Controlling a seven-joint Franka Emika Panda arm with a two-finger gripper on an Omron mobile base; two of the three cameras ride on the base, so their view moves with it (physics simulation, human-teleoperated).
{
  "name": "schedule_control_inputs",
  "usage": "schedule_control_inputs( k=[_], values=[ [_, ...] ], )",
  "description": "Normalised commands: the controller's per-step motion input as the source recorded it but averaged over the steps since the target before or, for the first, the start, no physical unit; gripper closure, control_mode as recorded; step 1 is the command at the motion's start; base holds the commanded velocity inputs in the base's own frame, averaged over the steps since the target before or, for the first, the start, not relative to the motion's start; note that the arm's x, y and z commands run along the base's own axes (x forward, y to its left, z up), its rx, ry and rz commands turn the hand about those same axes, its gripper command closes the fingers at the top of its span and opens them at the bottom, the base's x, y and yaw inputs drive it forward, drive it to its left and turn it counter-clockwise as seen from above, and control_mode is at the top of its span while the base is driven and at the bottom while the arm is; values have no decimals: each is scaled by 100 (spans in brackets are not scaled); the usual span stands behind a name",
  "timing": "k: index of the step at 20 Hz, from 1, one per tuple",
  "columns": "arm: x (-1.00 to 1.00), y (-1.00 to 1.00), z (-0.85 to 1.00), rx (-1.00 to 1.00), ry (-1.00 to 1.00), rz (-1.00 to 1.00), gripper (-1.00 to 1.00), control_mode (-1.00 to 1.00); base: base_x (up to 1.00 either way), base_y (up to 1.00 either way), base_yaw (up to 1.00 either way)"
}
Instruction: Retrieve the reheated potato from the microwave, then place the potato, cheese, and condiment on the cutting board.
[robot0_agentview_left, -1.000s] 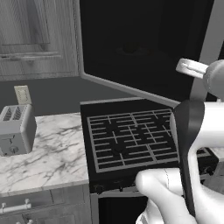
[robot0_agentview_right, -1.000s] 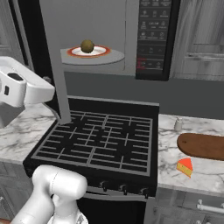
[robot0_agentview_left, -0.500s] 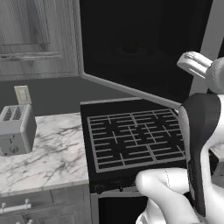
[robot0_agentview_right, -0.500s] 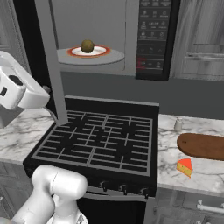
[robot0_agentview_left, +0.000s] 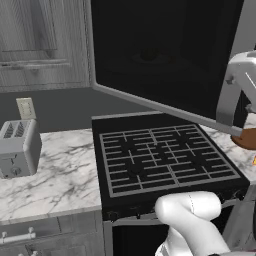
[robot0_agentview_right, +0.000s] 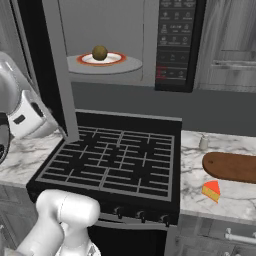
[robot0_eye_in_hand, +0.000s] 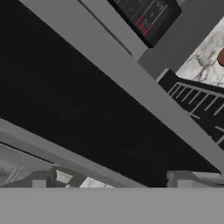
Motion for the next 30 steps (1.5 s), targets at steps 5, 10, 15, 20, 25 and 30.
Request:
schedule_control_inputs(
  k=[5, 10, 15, 20, 25, 30],
  values=[
    [-44, -27, 16, 27, -2, 11, -100, -100, 0, 0, 0],
    [-46, -19, 31, 13, 0, 1, -100, -100, 0, 0, 0],
    [-50, -23, 23, 9, 0, 0, -100, -100, 0, 0, 0],
    [-13, -44, 1, 3, 6, -1, -100, -100, 0, 0, 0],
    [26, -32, -10, 11, 2, 1, -100, -100, 0, 0, 0],
    [13, -39, -6, 16, 0, 10, -100, -100, 0, 0, 0]
  ],
)
